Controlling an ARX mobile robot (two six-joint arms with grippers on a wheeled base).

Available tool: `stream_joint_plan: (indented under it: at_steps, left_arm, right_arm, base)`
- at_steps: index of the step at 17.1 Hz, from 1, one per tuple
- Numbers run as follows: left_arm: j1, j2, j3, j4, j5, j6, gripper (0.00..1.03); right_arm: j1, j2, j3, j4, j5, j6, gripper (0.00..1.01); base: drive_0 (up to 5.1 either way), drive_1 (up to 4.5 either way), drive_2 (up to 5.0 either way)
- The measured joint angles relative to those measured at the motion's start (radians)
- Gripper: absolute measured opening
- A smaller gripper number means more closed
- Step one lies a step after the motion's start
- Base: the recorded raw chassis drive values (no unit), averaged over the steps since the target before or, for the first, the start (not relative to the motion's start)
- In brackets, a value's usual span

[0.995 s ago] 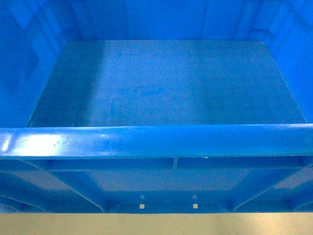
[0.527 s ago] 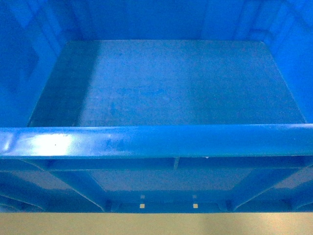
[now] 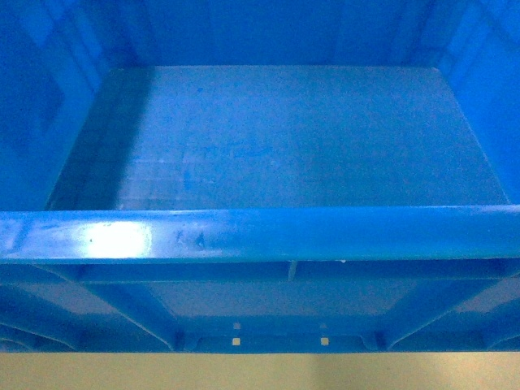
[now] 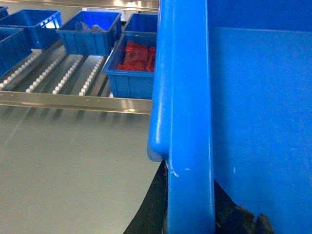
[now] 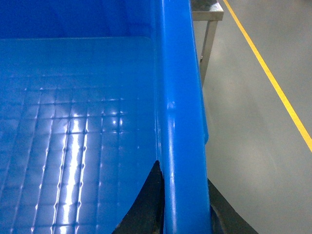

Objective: Place box next to blue box on left shelf

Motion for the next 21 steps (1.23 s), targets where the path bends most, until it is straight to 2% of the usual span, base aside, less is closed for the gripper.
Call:
stream_joint_plan:
  at_steps: [21]
  left_arm:
    - [0.000, -0.002, 0.000, -0.002, 0.000, 0.000, 0.08]
  right_arm:
    - [0.000, 0.000, 0.000, 0.001, 0.000, 0.000, 0.10]
  base:
    - [-4.7, 3.68, 1.1]
